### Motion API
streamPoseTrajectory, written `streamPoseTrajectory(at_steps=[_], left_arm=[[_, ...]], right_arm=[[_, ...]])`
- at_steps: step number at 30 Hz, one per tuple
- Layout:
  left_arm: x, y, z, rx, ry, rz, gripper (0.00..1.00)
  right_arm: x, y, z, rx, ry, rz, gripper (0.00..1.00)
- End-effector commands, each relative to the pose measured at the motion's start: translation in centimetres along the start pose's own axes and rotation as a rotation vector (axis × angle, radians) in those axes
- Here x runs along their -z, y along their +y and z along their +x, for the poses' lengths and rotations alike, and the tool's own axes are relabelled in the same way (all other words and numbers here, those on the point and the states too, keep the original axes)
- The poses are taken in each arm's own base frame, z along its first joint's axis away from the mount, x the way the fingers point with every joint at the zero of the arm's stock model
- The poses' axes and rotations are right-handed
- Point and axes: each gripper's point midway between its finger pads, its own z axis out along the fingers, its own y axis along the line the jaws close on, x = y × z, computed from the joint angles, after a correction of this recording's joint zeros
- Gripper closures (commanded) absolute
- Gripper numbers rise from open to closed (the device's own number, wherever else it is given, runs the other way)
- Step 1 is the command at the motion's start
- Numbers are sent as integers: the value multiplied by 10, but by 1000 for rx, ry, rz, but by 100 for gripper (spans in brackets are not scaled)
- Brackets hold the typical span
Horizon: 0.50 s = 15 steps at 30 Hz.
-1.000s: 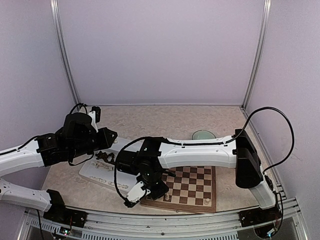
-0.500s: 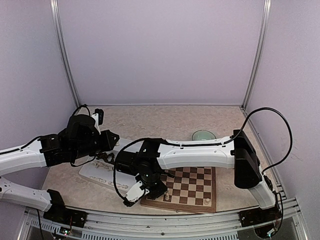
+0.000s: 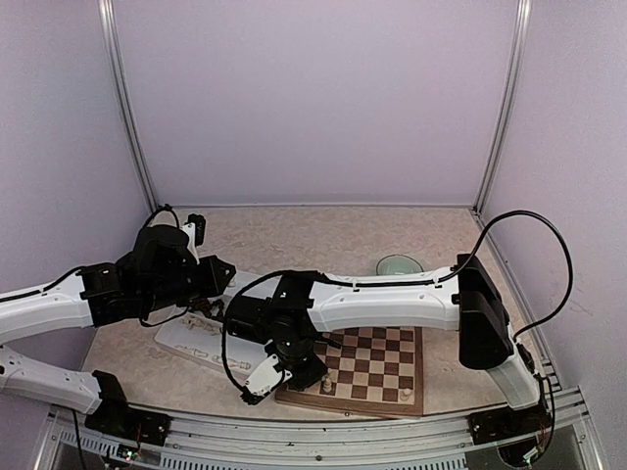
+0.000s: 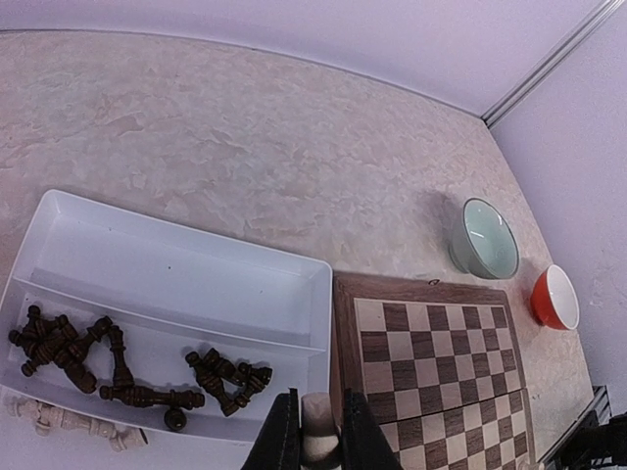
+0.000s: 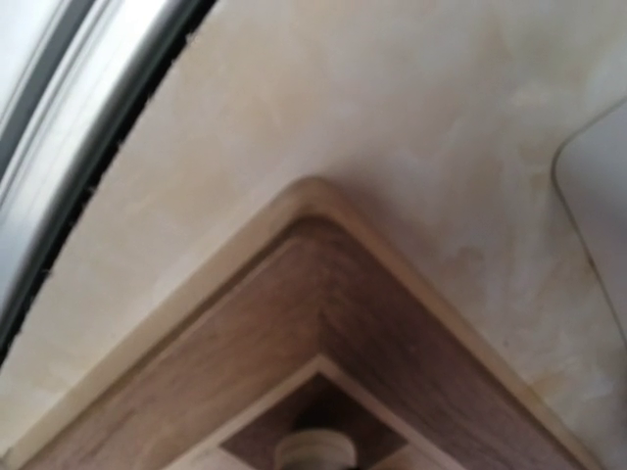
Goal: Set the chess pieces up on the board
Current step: Place the rook at a1.
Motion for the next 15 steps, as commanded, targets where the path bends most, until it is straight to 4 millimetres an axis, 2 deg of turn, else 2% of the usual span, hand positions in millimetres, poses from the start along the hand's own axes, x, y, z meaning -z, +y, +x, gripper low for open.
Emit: streamPoseTrajectory(at_steps=[1,11,15], left_arm=[[-3,-2,3,-9,3,11,100],[-5,-2,5,-11,9,10,100],[-5,-2,6,-13,12,10,100]], right_arm=[[-12,7,-3,10,2,-37,85],[-15,9,-3,10,-2,-45,78],[-5,3,-6,4,-12,-20,76]])
